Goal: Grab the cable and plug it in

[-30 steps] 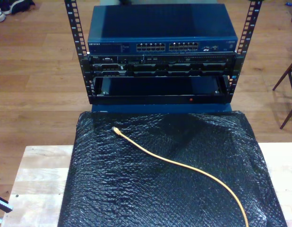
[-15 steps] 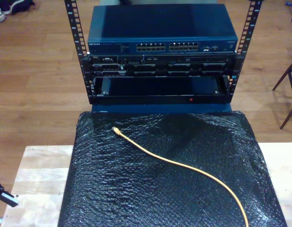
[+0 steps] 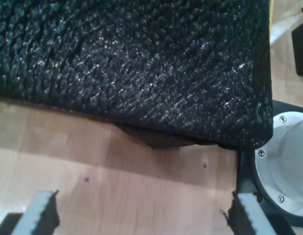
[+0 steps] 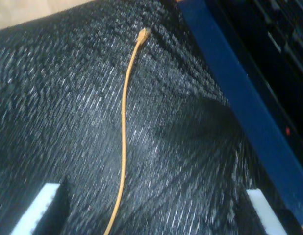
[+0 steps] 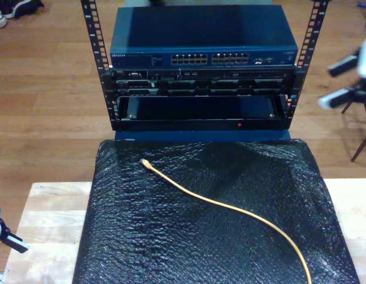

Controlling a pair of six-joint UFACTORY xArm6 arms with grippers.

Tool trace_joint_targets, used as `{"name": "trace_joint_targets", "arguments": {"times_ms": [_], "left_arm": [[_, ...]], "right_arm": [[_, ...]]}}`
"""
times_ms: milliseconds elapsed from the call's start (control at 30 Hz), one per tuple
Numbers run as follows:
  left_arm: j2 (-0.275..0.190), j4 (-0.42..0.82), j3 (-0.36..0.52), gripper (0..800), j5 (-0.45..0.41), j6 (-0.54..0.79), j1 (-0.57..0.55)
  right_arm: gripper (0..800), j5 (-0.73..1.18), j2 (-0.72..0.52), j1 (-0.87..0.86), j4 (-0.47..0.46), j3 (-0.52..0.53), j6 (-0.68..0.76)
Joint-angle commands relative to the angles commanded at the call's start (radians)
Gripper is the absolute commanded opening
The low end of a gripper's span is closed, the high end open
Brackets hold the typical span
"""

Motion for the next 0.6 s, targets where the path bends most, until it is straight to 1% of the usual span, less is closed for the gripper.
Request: {"name": "trace_joint_targets", "arguments": {"times_ms": [100, 233, 433, 600], "left_arm": [[-0.005, 0.0, 0.0, 800, 0.002, 0.0, 0.002], [-0.008, 0.0, 0.002, 800, 0.002, 0.0, 0.002], [-0.009, 0.0, 0.012, 800, 0.0, 0.002, 0.002], [-0.008, 0.0, 0.014, 800, 0.0, 0.002, 0.002]], "right_arm": [[793, -0.015, 0.021, 0.054, -0.018, -0.023, 0.037], [793, -0.081, 0.037, 0.135, -0.054, -0.031, 0.1], [793, -0.123, 0.086, 0.279, -0.184, -0.071, 0.244], [796, -0.123, 0.16, 0.408, -0.296, -0.138, 0.356]]}}
